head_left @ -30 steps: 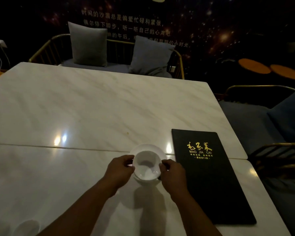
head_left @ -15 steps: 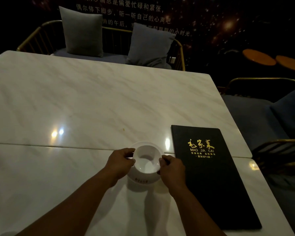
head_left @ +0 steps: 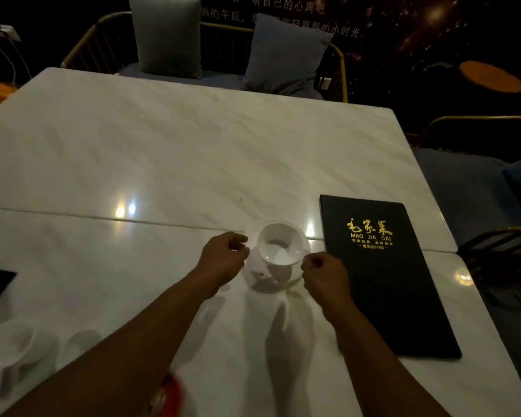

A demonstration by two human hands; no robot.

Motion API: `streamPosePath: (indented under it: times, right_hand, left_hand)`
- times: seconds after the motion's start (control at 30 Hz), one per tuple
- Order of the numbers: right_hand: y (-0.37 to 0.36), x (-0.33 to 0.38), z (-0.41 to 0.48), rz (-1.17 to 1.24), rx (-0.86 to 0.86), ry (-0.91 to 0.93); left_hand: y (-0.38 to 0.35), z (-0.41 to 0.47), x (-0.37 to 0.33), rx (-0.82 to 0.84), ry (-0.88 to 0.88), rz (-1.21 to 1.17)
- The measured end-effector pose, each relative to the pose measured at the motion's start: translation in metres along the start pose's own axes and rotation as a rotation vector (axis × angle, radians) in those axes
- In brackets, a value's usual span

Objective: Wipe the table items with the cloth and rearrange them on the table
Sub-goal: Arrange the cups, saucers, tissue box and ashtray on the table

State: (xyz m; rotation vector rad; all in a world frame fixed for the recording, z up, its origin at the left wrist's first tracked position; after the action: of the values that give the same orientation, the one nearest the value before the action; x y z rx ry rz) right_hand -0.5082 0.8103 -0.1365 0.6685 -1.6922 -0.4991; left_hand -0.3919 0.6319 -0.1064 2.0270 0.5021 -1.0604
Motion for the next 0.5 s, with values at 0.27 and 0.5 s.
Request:
streamPosePath:
  times: [0.27, 0.5]
  right_hand:
    - [0.044, -0.033, -0.138, -0.035, 0.379, -0.036]
    - [0.066, -0.084, -0.238, -0.151, 0.461, -0.248]
  left_hand:
    - [0.079, -0.094, 0.044, 0.120, -0.124, 0.376]
    - [0.122, -0.178, 0.104, 0.316, -0.076, 0.687]
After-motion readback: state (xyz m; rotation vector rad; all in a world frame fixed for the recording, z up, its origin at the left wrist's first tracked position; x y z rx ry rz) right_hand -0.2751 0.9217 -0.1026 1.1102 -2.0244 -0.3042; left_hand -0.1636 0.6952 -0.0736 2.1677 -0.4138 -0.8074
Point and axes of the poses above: each hand's wrist, its own z-axis towards the middle knuckle, its own y-axis out of the back of the hand, x = y × z, the point moved 1 cm from there along z, towards the middle knuckle, and after that the axes turned 13 degrees about -x, right-handed, at the moved point
